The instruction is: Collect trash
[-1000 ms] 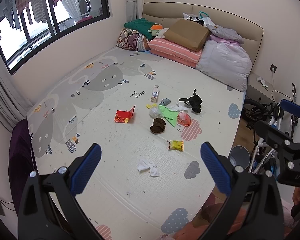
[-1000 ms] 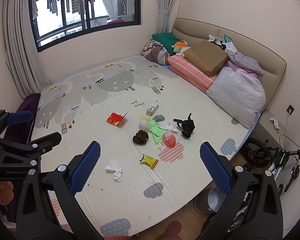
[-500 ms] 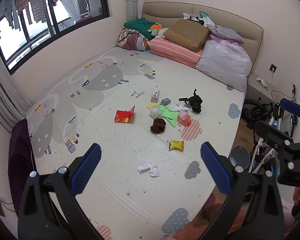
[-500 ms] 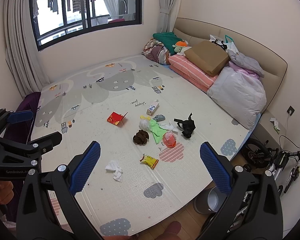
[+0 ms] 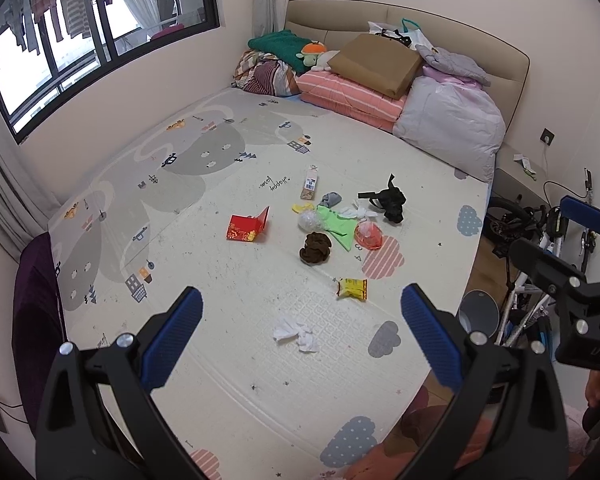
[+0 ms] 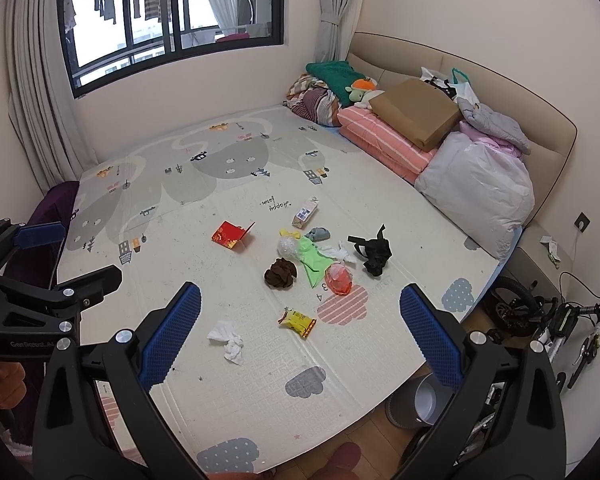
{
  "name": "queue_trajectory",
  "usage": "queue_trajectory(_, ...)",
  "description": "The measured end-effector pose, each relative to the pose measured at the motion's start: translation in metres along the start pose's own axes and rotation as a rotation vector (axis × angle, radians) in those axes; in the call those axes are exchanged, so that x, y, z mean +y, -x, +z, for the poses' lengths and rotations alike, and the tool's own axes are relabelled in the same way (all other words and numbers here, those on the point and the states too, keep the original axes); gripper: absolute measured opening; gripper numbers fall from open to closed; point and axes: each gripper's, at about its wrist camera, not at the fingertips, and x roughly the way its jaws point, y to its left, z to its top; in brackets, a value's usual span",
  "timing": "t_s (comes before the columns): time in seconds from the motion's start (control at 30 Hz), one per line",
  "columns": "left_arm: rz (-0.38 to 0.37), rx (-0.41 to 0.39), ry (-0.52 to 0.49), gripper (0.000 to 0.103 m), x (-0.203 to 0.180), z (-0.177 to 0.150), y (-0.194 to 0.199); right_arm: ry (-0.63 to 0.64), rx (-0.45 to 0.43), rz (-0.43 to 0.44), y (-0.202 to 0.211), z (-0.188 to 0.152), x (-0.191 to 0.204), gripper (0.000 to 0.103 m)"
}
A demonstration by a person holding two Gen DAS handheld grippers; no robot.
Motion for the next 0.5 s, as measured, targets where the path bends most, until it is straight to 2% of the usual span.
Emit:
queue_trajectory(0.27,-0.004,0.066,0.014,0.099,0.01,-0.009,-0.035,0.021,0.068,0.007,-0.043,-0.004,-0.009,0.097)
queue_trajectory(0.5,0.008,0.14,0.045,0.099,0.014,-0.012,-0.086,0.037,0.131,0.045,-0.099,-0.011,-0.019,0.097)
